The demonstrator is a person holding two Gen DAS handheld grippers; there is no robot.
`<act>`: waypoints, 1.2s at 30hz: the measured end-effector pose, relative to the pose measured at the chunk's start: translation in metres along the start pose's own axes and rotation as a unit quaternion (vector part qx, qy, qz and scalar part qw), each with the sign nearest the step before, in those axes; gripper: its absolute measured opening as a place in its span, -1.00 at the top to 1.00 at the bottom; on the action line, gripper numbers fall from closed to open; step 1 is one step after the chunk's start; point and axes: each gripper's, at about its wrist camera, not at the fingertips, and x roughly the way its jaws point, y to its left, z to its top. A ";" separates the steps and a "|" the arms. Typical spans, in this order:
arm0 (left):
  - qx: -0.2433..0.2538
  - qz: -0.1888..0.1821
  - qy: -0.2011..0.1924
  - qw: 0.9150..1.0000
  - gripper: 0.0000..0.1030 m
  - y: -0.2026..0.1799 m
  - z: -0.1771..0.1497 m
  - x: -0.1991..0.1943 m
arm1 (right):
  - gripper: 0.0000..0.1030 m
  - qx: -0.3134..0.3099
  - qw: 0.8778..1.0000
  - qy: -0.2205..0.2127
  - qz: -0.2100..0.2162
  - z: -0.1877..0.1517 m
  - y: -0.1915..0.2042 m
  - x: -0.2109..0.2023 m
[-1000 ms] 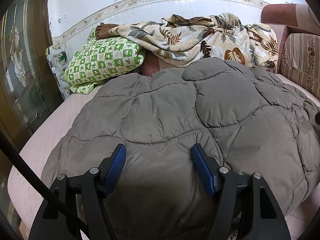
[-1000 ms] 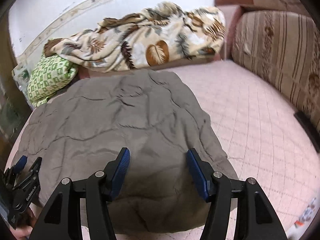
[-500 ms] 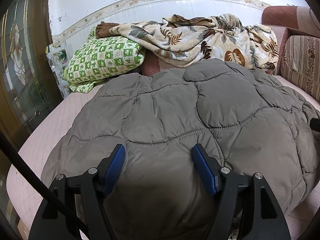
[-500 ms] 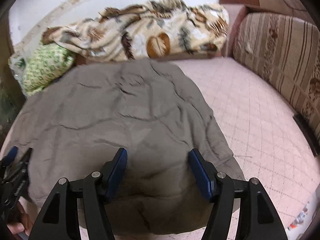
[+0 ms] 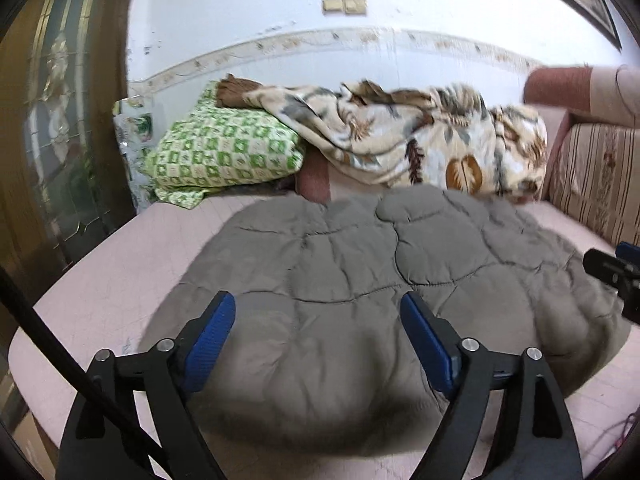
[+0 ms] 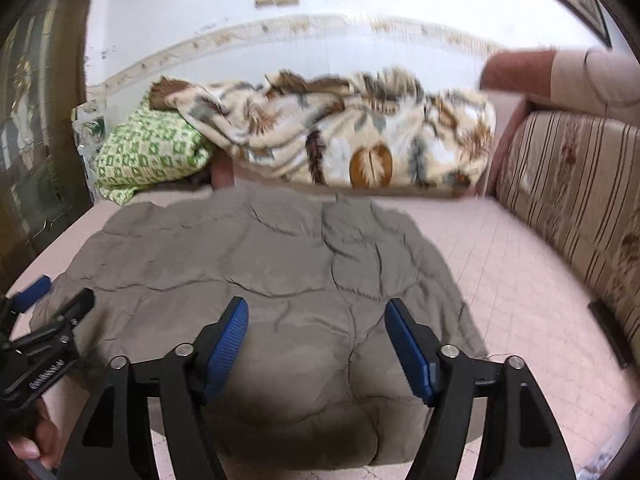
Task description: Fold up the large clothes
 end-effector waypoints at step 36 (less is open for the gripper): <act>0.052 0.057 0.101 0.992 -0.83 0.012 -0.032 -0.042 | -0.81 -0.060 0.997 -0.051 0.023 -0.075 0.052 -0.077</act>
